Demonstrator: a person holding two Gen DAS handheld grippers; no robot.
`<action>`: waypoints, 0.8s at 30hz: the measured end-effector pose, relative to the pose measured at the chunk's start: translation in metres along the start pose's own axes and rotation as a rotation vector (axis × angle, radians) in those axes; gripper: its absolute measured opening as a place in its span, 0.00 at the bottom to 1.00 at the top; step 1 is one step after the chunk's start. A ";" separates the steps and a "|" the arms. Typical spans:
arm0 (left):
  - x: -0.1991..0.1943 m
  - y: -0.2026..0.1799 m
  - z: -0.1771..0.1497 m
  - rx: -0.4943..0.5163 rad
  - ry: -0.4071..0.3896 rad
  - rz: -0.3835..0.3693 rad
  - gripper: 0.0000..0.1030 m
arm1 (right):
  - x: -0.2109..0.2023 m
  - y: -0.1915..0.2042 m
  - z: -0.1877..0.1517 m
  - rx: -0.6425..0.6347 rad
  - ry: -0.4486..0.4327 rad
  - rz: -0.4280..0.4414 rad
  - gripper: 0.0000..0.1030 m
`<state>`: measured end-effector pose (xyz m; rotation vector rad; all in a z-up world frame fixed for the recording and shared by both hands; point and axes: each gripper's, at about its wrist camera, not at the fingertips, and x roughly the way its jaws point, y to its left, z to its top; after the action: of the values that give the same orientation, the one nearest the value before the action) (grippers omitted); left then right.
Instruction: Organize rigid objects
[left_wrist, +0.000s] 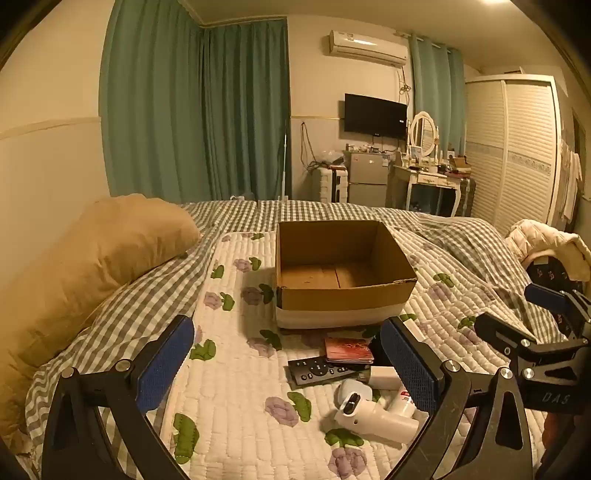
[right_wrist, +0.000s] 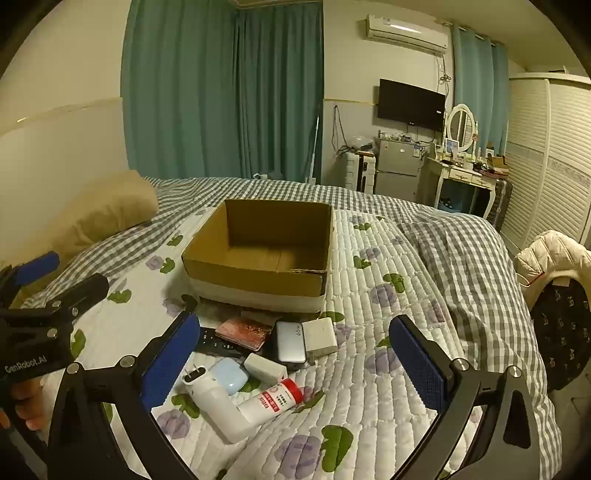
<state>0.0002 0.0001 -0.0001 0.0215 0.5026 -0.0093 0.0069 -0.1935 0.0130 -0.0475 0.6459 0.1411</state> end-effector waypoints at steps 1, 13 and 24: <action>0.000 0.000 0.000 -0.003 0.002 -0.003 1.00 | -0.001 -0.001 0.000 0.000 -0.002 -0.003 1.00; 0.001 0.008 -0.005 -0.025 0.013 0.007 1.00 | 0.001 0.004 -0.002 -0.010 0.022 0.000 1.00; 0.002 0.009 -0.004 -0.020 0.021 0.002 1.00 | 0.003 0.000 -0.004 0.003 0.024 0.010 1.00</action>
<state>0.0004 0.0097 -0.0048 0.0019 0.5241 -0.0024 0.0074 -0.1937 0.0081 -0.0435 0.6703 0.1497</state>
